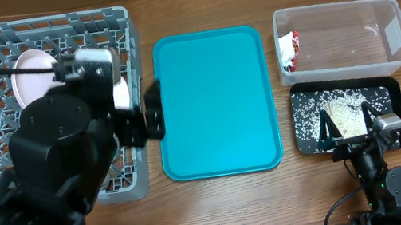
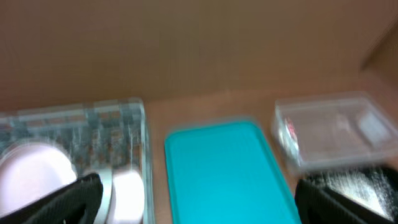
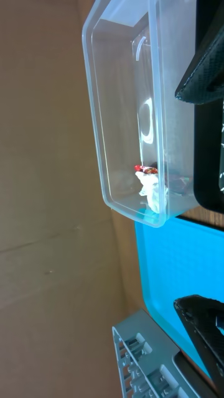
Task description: Sort waste into correct bins and load items into the dishwasher
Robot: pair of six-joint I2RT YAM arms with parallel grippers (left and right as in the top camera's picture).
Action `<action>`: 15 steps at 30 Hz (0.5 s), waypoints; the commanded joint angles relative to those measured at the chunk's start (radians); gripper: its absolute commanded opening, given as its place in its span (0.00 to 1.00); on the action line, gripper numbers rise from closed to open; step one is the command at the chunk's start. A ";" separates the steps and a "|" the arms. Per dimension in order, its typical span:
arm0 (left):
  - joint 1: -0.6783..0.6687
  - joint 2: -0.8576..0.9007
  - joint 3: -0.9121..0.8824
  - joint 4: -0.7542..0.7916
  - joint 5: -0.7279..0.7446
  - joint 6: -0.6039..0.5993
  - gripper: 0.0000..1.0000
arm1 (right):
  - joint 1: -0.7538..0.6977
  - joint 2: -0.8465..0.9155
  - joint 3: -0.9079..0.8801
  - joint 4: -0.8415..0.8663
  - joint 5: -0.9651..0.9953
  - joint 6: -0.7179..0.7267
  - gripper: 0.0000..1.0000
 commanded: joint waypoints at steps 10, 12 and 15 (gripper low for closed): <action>0.226 -0.418 -0.824 0.742 0.219 0.029 1.00 | -0.004 -0.010 -0.010 0.006 0.005 -0.008 1.00; 0.249 -0.530 -0.968 0.850 0.219 0.029 1.00 | -0.004 -0.010 -0.010 0.006 0.005 -0.008 1.00; 0.269 -0.673 -1.119 0.937 0.219 0.029 1.00 | -0.004 -0.010 -0.010 0.006 0.005 -0.008 1.00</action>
